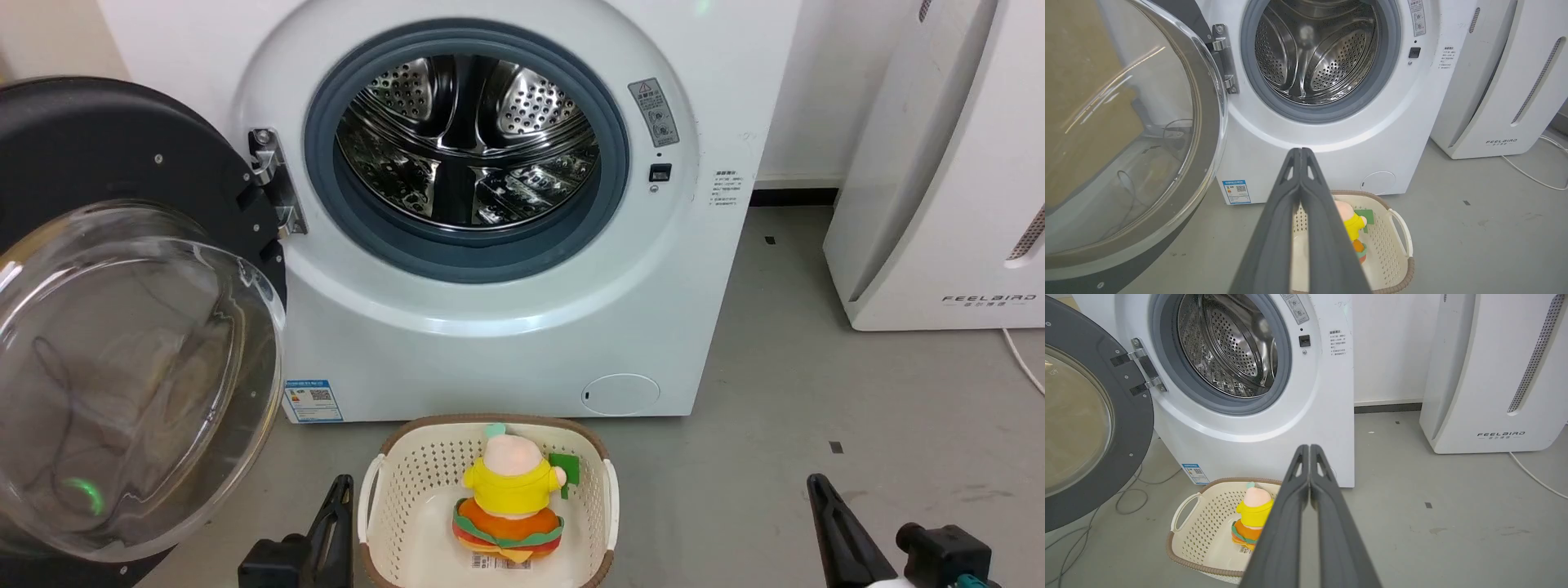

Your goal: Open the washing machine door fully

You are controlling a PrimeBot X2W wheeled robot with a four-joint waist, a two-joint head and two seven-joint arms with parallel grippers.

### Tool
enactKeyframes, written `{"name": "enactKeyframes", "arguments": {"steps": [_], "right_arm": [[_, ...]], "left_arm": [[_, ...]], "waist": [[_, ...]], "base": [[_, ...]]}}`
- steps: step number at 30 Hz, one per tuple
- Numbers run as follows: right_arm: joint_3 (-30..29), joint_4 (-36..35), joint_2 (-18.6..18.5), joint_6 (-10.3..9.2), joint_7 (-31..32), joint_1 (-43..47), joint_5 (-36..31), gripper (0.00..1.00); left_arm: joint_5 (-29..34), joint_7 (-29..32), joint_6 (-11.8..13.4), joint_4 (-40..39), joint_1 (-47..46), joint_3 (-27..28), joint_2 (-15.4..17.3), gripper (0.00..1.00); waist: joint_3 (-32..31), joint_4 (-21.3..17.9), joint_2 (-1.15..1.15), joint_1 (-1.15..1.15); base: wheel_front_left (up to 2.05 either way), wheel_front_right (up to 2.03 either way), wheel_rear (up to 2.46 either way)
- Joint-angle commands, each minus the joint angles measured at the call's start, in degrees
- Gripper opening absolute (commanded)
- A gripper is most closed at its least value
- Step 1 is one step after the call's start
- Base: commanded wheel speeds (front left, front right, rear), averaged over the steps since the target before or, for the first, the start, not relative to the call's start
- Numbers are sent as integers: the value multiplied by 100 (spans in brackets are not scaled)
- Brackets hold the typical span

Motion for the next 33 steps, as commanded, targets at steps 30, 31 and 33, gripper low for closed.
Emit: {"name": "enactKeyframes", "arguments": {"steps": [30,31,33], "right_arm": [[-19,-265,7,1,270,-172,-298,0],[-20,-273,7,1,278,-177,-306,0],[-21,-288,7,1,294,-186,-323,0]], "left_arm": [[263,299,-203,-159,-196,285,-145,0],[270,308,-209,-163,-201,293,-149,0],[284,326,-220,-172,-210,310,-158,0]], "waist": [[96,35,0,0],[99,36,0,0],[105,39,0,0]], "base": [[0,0,0],[0,0,0],[0,0,0]]}}
